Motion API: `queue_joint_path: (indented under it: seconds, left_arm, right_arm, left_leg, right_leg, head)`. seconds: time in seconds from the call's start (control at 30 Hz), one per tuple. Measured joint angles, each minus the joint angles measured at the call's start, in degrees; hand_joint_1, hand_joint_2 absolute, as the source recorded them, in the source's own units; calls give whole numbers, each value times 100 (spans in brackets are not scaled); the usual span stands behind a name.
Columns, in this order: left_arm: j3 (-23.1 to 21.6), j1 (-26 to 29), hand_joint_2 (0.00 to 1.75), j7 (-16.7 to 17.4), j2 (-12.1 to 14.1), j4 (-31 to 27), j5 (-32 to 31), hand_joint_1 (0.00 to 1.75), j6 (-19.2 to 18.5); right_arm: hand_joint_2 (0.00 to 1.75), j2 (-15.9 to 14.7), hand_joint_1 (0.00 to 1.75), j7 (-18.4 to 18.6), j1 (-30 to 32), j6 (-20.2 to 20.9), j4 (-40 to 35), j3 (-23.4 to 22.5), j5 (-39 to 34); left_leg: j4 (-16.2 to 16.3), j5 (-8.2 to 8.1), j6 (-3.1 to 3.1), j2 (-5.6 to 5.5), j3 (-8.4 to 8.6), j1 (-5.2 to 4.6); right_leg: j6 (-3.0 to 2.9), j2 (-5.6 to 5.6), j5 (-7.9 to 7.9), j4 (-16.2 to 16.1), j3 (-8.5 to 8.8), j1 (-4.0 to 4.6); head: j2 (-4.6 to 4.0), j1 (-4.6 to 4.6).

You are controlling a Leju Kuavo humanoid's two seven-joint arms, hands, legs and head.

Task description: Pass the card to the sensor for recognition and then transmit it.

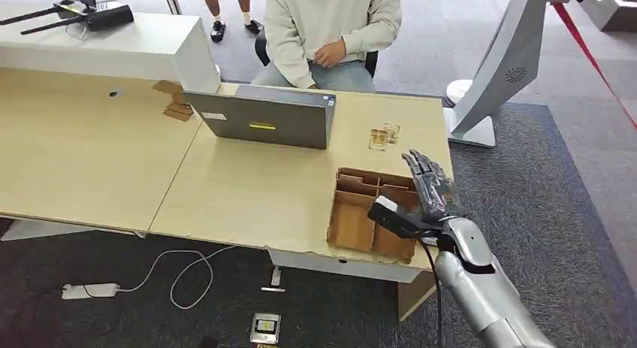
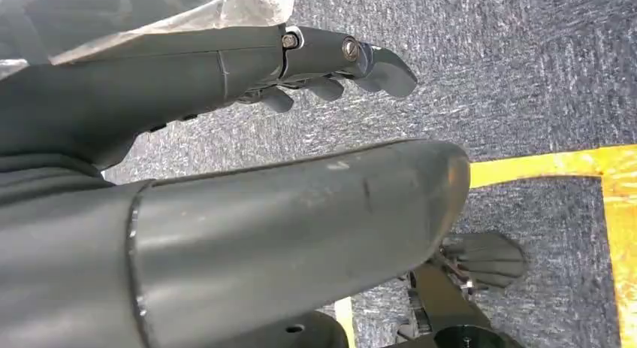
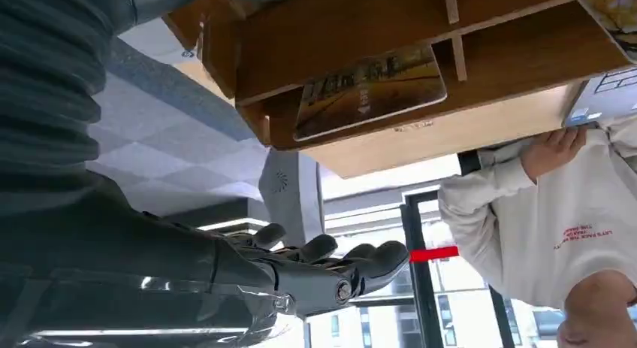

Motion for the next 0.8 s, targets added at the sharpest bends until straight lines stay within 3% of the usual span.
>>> queue_joint_path:
  seconds: [0.8]
  left_arm:
    - [-2,9,0,-13,0,0,-26,0,-4]
  right_arm:
    - [175,265,0,-210,-146,-28,111,-37,-79]
  left_leg:
    - [0,0,0,0,0,0]
  right_leg:
    - [0,0,0,1,1,0]
  head:
    - [0,0]
